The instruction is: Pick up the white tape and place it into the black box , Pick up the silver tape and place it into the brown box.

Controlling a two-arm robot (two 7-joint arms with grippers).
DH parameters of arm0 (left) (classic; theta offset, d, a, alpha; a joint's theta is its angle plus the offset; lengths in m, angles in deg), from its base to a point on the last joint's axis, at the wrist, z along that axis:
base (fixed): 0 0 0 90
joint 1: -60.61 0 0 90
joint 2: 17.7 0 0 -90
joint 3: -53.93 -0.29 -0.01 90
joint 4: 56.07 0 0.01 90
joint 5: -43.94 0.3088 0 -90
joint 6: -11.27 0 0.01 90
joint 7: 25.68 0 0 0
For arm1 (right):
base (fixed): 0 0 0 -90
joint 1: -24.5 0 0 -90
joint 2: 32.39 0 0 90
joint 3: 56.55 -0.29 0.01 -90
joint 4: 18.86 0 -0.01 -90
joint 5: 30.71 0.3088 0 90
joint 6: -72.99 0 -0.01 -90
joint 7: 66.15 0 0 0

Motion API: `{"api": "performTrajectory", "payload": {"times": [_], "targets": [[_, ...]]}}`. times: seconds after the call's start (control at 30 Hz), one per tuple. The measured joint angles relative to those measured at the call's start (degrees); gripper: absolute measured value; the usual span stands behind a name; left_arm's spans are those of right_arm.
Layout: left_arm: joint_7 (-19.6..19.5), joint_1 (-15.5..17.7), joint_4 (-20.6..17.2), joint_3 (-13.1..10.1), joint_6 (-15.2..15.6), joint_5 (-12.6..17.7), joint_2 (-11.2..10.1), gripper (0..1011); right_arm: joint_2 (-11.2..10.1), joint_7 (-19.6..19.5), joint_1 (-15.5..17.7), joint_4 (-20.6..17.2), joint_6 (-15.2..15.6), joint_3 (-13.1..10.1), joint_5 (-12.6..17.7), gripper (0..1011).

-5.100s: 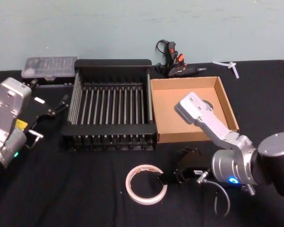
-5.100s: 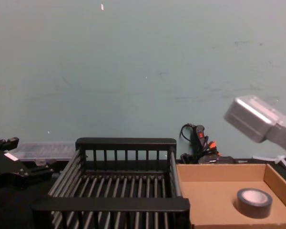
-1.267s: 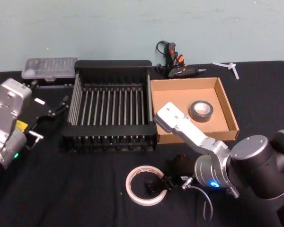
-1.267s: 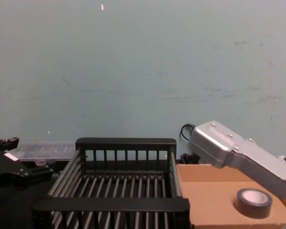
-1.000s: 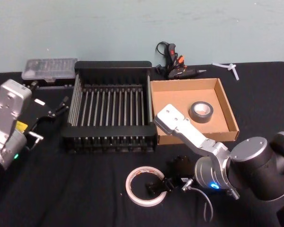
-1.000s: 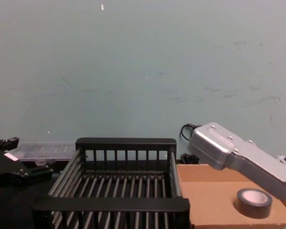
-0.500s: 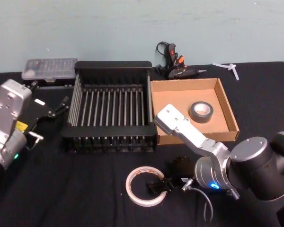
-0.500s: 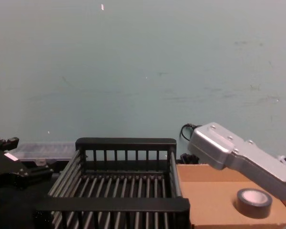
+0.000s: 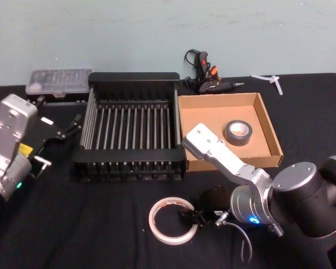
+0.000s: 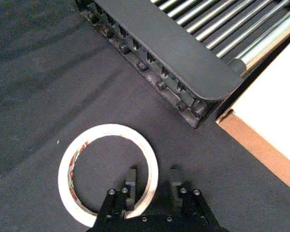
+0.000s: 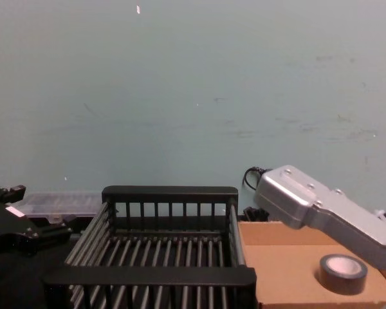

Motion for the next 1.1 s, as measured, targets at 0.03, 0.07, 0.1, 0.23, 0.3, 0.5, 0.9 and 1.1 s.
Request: {"api": "performTrajectory", "payload": {"times": [0.03,0.07,0.1,0.23,0.3,0.5,0.9,1.1], "targets": [[0.0,0.0,0.0,0.0,0.0,0.0,0.0,1001,0.0,0.0,0.0,0.0,0.0,0.0,0.0,424],[0.0,0.0,0.0,0.0,0.0,0.0,0.0,1001,0.0,0.0,0.0,0.0,0.0,0.0,0.0,411],[0.0,0.0,0.0,0.0,0.0,0.0,0.0,1001,0.0,0.0,0.0,0.0,0.0,0.0,0.0,383],[0.0,0.0,0.0,0.0,0.0,0.0,0.0,1001,0.0,0.0,0.0,0.0,0.0,0.0,0.0,267],[0.0,0.0,0.0,0.0,0.0,0.0,0.0,1001,0.0,0.0,0.0,0.0,0.0,0.0,0.0,186],[0.0,0.0,0.0,0.0,0.0,0.0,0.0,1002,0.0,0.0,0.0,0.0,0.0,0.0,0.1,104],[0.0,0.0,0.0,0.0,0.0,0.0,0.0,1001,0.2,0.8,0.3,-0.1,-0.3,-0.7,0.0,95],[0.0,0.0,0.0,0.0,0.0,0.0,0.0,1001,0.0,1.6,0.7,-1.4,-0.7,-1.5,0.0,95]]}}
